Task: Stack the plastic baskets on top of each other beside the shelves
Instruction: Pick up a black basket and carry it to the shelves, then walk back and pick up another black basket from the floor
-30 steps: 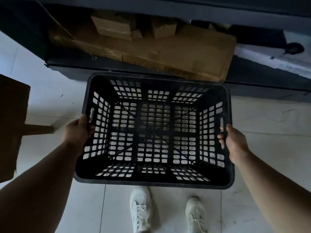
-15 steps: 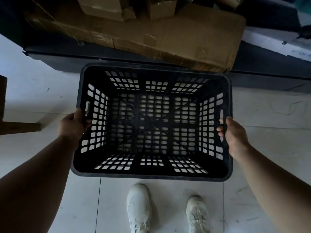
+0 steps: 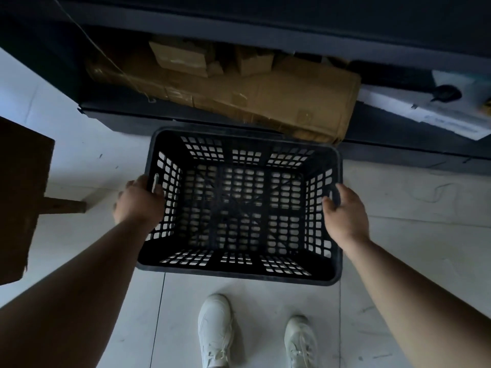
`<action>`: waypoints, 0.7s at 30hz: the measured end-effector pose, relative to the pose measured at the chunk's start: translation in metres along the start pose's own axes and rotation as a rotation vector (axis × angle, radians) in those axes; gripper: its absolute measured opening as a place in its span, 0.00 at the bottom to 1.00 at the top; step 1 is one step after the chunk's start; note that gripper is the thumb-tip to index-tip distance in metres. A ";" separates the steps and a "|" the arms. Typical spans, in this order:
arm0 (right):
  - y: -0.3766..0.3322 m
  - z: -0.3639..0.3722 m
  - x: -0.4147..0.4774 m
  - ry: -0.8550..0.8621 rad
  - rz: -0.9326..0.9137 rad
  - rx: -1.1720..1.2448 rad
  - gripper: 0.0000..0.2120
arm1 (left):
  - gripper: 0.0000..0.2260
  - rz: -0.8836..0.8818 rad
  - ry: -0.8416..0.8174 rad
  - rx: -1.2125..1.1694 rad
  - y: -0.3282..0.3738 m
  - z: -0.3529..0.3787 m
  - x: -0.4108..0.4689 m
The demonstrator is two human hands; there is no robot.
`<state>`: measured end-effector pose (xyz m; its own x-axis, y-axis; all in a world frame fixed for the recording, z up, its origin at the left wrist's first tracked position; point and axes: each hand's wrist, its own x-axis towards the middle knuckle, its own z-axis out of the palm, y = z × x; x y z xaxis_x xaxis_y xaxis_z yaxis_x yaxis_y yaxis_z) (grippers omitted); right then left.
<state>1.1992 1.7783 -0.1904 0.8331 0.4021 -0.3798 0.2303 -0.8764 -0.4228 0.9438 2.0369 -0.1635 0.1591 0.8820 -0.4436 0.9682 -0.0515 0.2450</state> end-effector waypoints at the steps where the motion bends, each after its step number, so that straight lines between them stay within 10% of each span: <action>1: -0.012 -0.011 -0.004 -0.013 -0.034 -0.009 0.24 | 0.20 0.049 -0.014 0.012 0.009 -0.010 -0.010; 21: -0.187 -0.410 -0.159 0.211 -0.649 -0.157 0.20 | 0.21 0.615 0.256 0.184 0.192 -0.332 -0.294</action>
<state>1.2304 1.7695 0.2862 0.5787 0.8112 0.0843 0.7713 -0.5108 -0.3798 1.0185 1.9230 0.2998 0.6612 0.7487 -0.0480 0.7372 -0.6366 0.2263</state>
